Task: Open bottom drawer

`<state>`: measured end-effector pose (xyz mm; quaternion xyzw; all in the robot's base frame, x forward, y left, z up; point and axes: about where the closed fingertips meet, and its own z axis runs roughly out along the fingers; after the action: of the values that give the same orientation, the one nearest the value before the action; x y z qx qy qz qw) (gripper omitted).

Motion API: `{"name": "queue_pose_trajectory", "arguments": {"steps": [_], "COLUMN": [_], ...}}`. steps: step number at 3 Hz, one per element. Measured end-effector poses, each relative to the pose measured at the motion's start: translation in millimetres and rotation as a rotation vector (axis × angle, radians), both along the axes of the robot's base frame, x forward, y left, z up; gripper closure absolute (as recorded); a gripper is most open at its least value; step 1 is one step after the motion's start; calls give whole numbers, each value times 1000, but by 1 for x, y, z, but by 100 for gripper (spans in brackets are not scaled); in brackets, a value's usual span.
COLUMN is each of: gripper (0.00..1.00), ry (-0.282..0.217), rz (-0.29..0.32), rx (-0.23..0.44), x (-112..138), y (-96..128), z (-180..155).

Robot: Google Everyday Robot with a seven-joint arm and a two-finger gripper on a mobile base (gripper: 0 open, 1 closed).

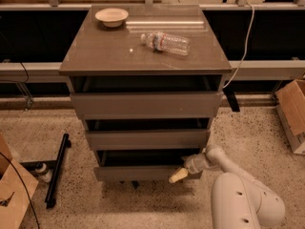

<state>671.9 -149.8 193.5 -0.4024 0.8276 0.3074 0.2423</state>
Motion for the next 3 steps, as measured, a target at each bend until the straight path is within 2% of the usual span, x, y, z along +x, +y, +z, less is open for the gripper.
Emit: {"name": "queue_pose_trajectory", "arguments": {"steps": [1, 2, 3], "gripper": [0, 0, 0], "ry": [46, 54, 90], "rz": [-32, -29, -16], "rx": [-28, -34, -61], "x": [-20, -22, -32], "y": [-11, -11, -12], "z": [-4, -5, -13]}}
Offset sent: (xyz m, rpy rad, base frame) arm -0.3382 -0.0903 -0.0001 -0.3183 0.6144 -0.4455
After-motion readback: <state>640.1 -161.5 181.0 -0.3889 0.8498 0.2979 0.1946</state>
